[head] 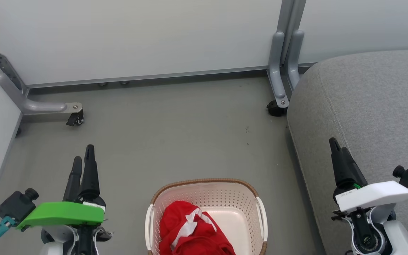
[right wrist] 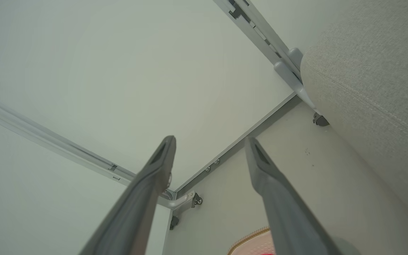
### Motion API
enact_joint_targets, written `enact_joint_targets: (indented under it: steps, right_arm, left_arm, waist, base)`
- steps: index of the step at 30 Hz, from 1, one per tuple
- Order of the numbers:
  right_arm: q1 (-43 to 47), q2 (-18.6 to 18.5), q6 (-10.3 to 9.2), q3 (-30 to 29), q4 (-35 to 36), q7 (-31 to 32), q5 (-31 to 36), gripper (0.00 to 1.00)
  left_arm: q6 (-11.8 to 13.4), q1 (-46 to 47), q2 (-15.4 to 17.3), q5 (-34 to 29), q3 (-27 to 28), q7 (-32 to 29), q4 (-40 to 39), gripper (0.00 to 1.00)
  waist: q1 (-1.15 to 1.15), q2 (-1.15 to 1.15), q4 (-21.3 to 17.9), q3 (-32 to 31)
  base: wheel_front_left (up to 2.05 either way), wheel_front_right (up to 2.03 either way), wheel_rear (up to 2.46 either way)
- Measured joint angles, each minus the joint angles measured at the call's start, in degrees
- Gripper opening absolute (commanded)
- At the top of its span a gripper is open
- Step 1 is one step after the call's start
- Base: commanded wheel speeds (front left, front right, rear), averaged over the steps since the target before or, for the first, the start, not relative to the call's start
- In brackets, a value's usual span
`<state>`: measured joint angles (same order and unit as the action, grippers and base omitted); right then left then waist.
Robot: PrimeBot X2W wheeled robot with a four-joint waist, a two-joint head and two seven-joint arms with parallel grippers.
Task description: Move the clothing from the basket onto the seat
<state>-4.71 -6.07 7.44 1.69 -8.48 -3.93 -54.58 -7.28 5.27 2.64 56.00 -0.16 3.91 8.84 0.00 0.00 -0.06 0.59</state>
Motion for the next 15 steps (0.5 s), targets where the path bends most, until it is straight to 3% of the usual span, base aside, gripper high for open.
enact_joint_targets:
  steps: [15]
  right_arm:
    - [0.40, -0.29, 0.01, 1.69, 0.15, -2.58, 14.45, 1.00]
  left_arm:
    - [-0.01, -0.33, -0.01, -13.92, -1.24, 2.69, -0.18, 1.00]
  waist:
    - [0.00, 0.00, -0.02, 0.10]
  base:
    - [0.00, 0.00, 0.00]
